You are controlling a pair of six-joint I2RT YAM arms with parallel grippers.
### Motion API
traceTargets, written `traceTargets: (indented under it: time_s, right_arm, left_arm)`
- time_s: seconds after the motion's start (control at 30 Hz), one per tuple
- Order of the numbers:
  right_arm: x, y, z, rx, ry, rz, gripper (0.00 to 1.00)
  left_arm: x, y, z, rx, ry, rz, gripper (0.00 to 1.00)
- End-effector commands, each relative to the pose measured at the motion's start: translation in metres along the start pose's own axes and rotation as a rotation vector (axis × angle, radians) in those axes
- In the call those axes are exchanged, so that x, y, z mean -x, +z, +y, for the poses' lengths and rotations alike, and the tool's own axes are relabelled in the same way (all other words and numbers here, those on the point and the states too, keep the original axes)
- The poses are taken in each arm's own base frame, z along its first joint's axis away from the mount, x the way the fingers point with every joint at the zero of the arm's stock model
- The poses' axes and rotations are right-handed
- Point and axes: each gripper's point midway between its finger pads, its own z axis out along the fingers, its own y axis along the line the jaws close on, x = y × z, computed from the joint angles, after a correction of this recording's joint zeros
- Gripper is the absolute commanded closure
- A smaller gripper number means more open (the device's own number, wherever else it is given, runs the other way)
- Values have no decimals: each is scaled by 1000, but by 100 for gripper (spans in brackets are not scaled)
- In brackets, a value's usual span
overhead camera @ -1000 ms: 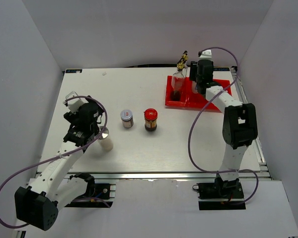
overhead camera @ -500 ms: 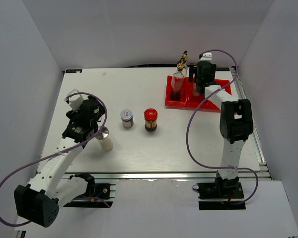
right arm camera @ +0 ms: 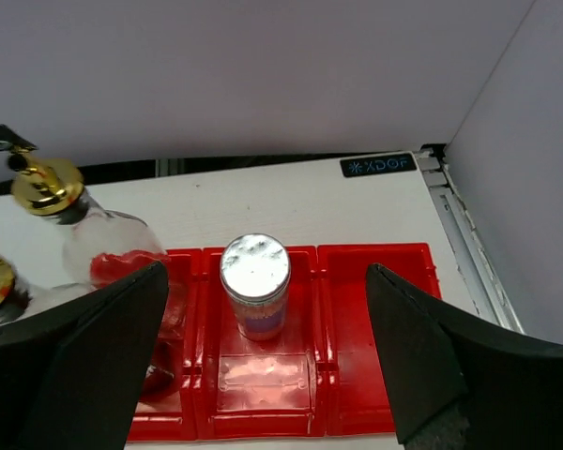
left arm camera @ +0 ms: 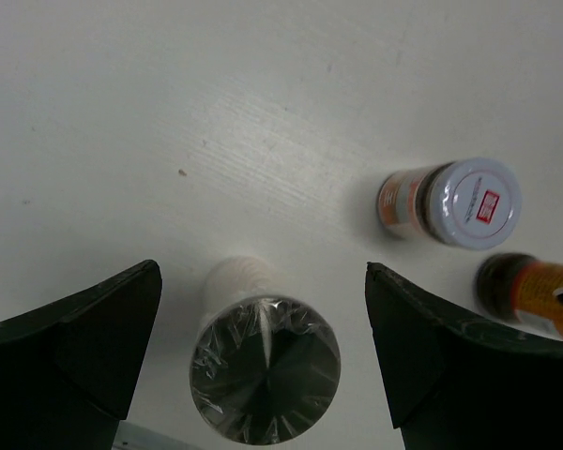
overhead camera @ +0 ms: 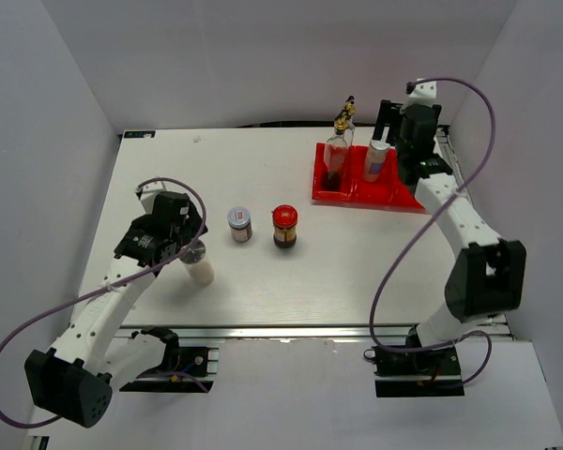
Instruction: Organize the condiment bottles
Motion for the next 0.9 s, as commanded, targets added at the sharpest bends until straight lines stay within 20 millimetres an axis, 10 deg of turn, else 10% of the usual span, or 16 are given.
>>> traceTargets:
  time_s: [0.0, 0.43, 0.57, 0.73, 0.87]
  right_arm:
    - [16, -32, -4, 35, 47, -41, 11]
    - [36, -133, -25, 88, 232, -190, 11]
    - [34, -151, -28, 93, 297, -192, 11]
    - [-26, -167, -43, 29, 360, -121, 10]
    - [-56, -176, -52, -7, 402, -105, 11]
  left_arm:
    - [-15, -7, -2, -41, 52, 95, 2]
    - [-62, 8, 2, -45, 124, 250, 9]
    - [-55, 0, -4, -73, 126, 250, 55]
    - [-10, -26, -31, -207, 80, 128, 98]
    - [50, -62, -76, -437, -13, -52, 100]
